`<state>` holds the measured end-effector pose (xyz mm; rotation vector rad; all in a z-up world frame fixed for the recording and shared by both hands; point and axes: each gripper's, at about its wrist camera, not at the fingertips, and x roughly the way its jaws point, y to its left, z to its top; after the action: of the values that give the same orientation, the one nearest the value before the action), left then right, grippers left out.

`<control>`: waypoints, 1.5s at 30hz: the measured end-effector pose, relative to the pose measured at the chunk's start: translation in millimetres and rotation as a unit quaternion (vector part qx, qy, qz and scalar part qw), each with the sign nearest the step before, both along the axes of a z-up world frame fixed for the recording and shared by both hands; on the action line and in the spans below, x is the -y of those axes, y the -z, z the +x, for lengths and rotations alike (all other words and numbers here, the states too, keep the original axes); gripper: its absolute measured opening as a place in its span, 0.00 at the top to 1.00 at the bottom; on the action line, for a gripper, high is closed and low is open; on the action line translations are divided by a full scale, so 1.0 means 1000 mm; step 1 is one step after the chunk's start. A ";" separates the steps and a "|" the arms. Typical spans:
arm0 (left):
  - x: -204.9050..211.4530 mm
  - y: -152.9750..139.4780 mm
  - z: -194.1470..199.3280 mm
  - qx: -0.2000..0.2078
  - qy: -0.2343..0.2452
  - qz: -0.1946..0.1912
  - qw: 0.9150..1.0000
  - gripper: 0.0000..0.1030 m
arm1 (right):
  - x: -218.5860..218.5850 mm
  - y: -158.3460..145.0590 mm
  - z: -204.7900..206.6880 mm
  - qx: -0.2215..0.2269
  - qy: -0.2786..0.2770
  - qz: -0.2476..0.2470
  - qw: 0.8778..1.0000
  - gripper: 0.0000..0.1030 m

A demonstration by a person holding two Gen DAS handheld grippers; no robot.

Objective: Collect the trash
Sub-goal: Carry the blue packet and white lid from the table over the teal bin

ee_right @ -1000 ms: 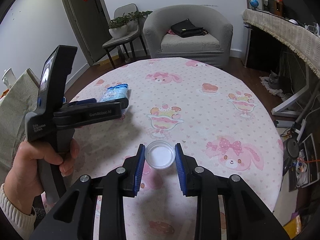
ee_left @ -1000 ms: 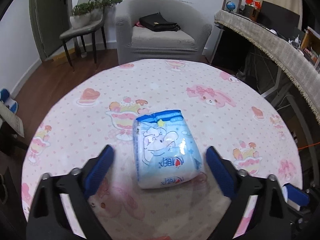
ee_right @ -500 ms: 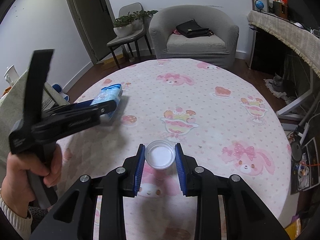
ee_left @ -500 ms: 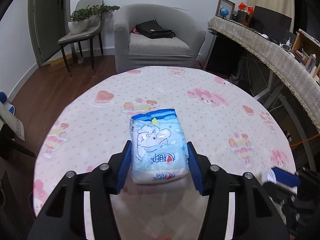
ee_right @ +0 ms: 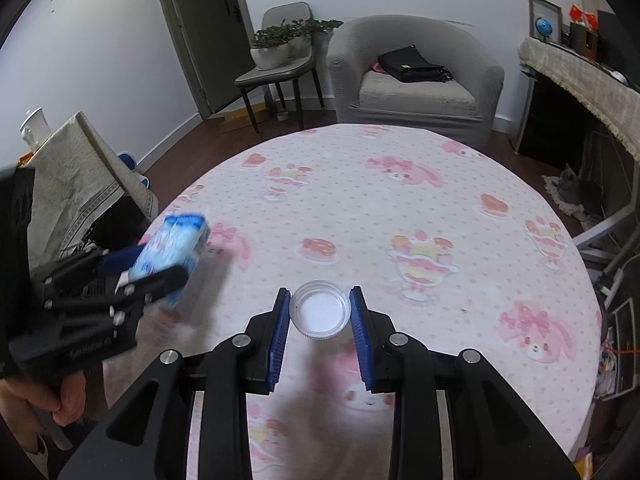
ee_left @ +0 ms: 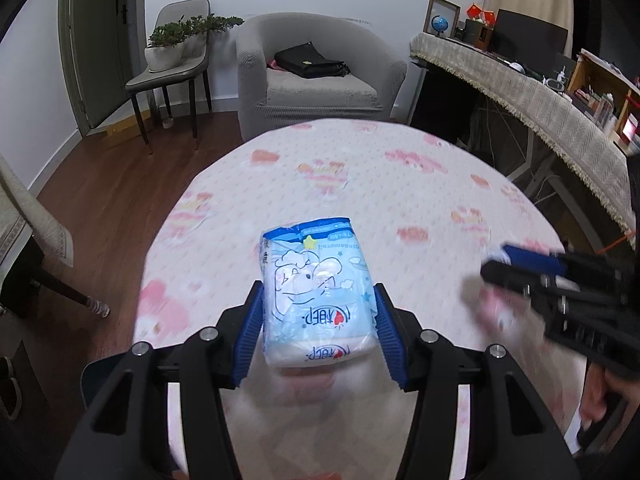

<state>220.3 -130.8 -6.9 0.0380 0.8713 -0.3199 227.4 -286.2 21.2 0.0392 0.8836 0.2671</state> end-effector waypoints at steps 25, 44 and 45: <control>-0.145 0.008 -0.058 0.012 -0.090 0.006 0.996 0.45 | -0.149 0.001 0.006 -0.006 -0.112 -0.017 0.994 0.70; -0.264 0.052 -0.067 -0.030 -0.206 0.005 0.978 0.45 | -0.240 -0.001 0.001 -0.002 -0.170 -0.005 0.985 0.70; -0.269 0.055 -0.068 -0.035 -0.210 0.004 0.977 0.45 | -0.244 -0.001 0.000 -0.002 -0.173 -0.005 0.985 0.70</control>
<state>152.7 138.1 -61.9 -0.1501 0.9269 0.0778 227.6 -42.2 22.0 -0.1241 0.8935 0.5883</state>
